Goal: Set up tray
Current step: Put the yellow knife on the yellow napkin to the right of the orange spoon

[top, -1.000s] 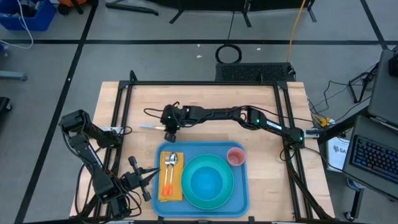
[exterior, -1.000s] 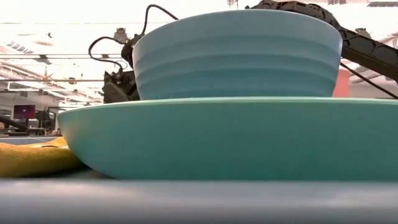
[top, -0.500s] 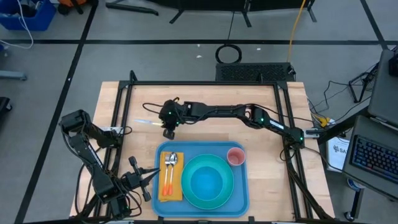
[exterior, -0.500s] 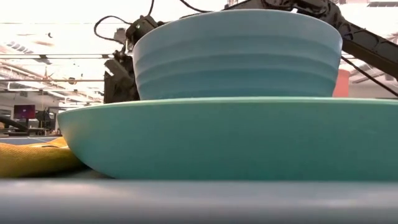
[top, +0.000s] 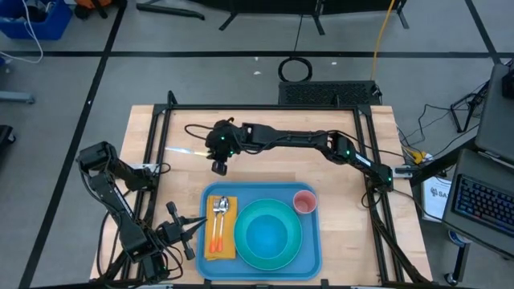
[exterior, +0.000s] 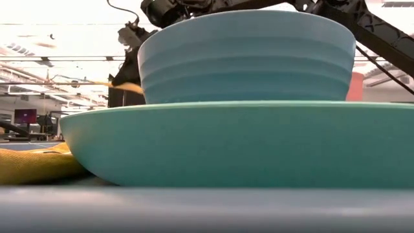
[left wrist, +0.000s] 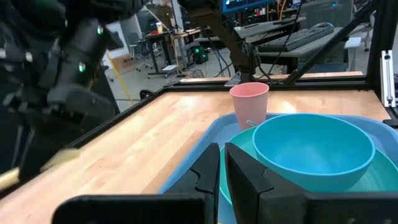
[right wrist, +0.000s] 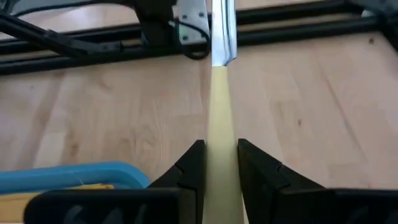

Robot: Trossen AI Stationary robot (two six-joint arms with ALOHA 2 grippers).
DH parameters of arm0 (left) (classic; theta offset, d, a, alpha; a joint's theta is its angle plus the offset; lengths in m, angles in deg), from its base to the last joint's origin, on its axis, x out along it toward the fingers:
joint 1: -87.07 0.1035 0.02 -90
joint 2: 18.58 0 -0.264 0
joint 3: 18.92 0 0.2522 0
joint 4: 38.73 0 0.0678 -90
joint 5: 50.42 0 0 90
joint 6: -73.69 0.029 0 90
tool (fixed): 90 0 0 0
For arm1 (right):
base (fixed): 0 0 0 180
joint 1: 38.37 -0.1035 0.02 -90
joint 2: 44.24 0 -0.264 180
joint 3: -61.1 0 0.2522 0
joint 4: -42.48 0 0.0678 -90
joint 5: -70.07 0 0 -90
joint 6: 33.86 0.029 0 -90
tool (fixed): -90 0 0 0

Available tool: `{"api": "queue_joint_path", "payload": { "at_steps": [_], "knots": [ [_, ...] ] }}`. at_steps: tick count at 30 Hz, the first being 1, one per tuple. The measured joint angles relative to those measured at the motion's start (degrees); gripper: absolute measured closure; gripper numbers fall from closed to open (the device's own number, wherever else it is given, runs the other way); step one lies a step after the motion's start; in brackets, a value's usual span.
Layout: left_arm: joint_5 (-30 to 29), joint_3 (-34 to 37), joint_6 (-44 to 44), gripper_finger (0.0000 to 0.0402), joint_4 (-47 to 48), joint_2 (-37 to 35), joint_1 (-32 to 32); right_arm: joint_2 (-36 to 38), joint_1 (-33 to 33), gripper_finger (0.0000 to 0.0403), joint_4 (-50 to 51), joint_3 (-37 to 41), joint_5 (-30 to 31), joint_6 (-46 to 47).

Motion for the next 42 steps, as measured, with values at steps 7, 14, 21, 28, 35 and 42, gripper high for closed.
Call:
{"api": "queue_joint_path", "payload": {
  "at_steps": [7, 14, 21, 28, 35, 42],
  "knots": [
    [0.3, 0.0, -0.7, 0.0371, -0.1, 0.0, 0.0, 2.7, -1.1, 0.0343, 0.5, 0.0, -1.5, -1.5],
    [0.6, 0.0, -1.6, 0.0371, -0.3, 0.0, 0.0, 5.5, -2.4, 0.0343, 0.3, 0.0, -1.2, -3.7],
    [1.4, 0.0, -2.2, 0.0371, -0.5, 0.0, 0.1, 8.7, -3.3, 0.0343, 0.5, 0.0, -1.3, -6.0],
    [1.5, 0.0, -2.4, 0.0371, -1.4, 0.0, 0.6, 11.5, -5.4, 0.0343, 0.0, 0.0, -1.5, -7.8],
    [6.7, 0.0, -2.1, 0.0371, -4.0, 0.0, 4.2, 13.1, -8.2, 0.0343, -2.3, 0.0, -8.1, -8.1],
    [13.8, 0.0, -1.7, 0.0371, -4.5, 0.0, 8.7, 13.5, -11.4, 0.0343, -3.7, 0.0, -12.2, -8.6]
  ]
}}
